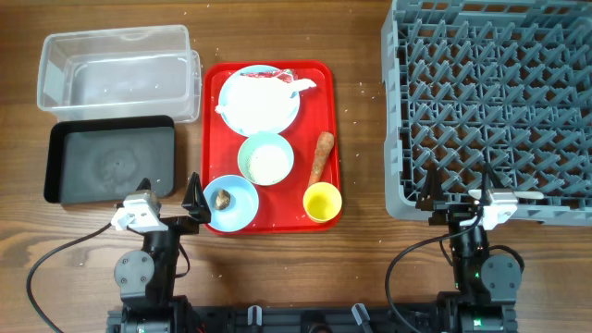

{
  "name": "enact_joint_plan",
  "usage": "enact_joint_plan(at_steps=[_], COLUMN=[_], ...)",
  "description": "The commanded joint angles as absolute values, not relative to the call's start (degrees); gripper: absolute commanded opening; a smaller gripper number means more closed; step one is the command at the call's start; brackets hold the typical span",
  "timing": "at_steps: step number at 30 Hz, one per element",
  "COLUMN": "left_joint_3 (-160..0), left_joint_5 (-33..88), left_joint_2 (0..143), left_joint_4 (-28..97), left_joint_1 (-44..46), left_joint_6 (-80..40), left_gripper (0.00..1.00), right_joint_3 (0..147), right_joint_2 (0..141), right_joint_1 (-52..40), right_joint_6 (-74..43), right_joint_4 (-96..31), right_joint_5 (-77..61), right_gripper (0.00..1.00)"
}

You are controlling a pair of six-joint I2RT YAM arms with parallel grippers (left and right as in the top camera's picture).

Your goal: Sort waste into correct bins and load items into the dishwasher rack

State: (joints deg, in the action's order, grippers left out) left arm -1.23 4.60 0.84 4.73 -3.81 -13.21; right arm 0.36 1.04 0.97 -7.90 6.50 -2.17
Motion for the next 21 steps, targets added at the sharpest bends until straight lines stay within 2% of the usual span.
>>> enact_joint_plan(at_steps=[1,5,14,21], left_joint_3=[-2.1,-3.9,-6.1,-10.9], left_joint_5=[5.3,5.3,5.3,5.3], left_joint_2=[0.4,0.4,0.6,5.9], left_joint_4=[4.5,4.5,6.9,7.8], left_joint_1=[-4.0,-4.0,-4.0,-4.0], left_joint_6=[-13.9,-13.9,-13.9,-13.7], left_gripper=[1.00,1.00,1.00,1.00], right_joint_3=[0.4,1.4,2.0,2.4], right_joint_2=[0.6,0.6,0.6,0.6], right_joint_1=[1.1,1.1,1.1,1.1], right_joint_6=[-4.7,-1.3,-1.5,-1.5], right_joint_4=[7.5,8.3,13.1,13.1], right_joint_5=[-3.2,-3.4,-7.4,-7.6], right_gripper=[1.00,1.00,1.00,1.00])
